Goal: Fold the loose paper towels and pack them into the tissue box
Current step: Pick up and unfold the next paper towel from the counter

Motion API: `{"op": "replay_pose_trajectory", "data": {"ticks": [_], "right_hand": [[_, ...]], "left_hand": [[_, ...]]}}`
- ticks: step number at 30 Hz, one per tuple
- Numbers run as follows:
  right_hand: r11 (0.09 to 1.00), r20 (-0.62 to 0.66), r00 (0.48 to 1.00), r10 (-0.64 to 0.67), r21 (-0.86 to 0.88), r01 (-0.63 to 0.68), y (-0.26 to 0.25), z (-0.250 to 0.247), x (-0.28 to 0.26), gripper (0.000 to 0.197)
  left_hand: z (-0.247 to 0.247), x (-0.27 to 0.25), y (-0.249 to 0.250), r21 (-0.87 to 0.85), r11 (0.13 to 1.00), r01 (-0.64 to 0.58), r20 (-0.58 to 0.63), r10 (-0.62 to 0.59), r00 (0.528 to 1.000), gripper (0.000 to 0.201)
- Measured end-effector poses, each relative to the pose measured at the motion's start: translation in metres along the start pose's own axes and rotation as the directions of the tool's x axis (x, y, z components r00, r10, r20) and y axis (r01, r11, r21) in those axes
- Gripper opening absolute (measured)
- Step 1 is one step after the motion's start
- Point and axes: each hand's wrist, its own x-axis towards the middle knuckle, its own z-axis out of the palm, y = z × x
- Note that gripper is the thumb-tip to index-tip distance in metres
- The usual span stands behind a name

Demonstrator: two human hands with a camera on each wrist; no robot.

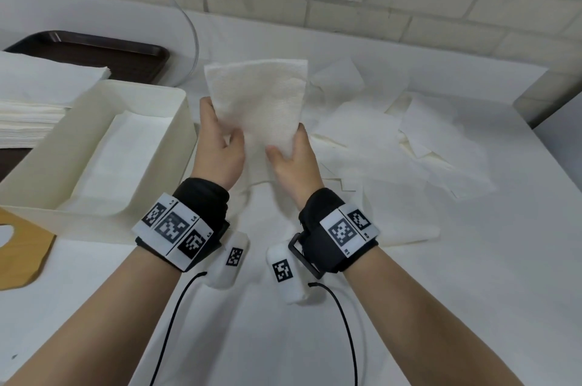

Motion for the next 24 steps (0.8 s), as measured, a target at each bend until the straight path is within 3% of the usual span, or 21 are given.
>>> {"op": "replay_pose_trajectory", "data": {"ticks": [4, 8, 11, 15, 18, 24], "right_hand": [[0.996, -0.036, 0.995, -0.088, 0.009, 0.089, -0.004, -0.007, 0.000, 0.032], [0.996, -0.007, 0.996, -0.089, 0.013, 0.089, -0.007, -0.010, 0.001, 0.039], [0.996, 0.094, 0.995, -0.045, -0.070, 0.052, -0.006, -0.010, -0.003, 0.050], [0.989, 0.028, 0.992, -0.125, -0.082, 0.127, -0.009, -0.007, -0.007, 0.043], [0.983, 0.034, 0.986, -0.165, -0.081, 0.167, -0.009, -0.002, -0.008, 0.039], [0.997, 0.091, 0.994, -0.065, -0.039, 0.069, -0.002, 0.000, -0.007, 0.035]], "left_hand": [[-0.007, 0.005, 0.010, -0.092, 0.996, -0.017, 0.002, 0.017, 1.000, 0.041], [-0.014, 0.013, 0.013, 0.031, 0.996, 0.088, 0.127, -0.092, 0.988, 0.039], [-0.014, 0.012, 0.015, 0.115, 0.990, 0.082, 0.040, -0.087, 0.995, 0.035], [-0.010, 0.005, 0.020, 0.168, 0.985, 0.041, 0.022, -0.045, 0.999, 0.041], [-0.004, 0.004, 0.017, 0.102, 0.995, 0.015, 0.044, -0.019, 0.999, 0.045], [-0.003, 0.003, 0.001, -0.029, 0.992, 0.125, 0.031, -0.124, 0.992, 0.052]]}}
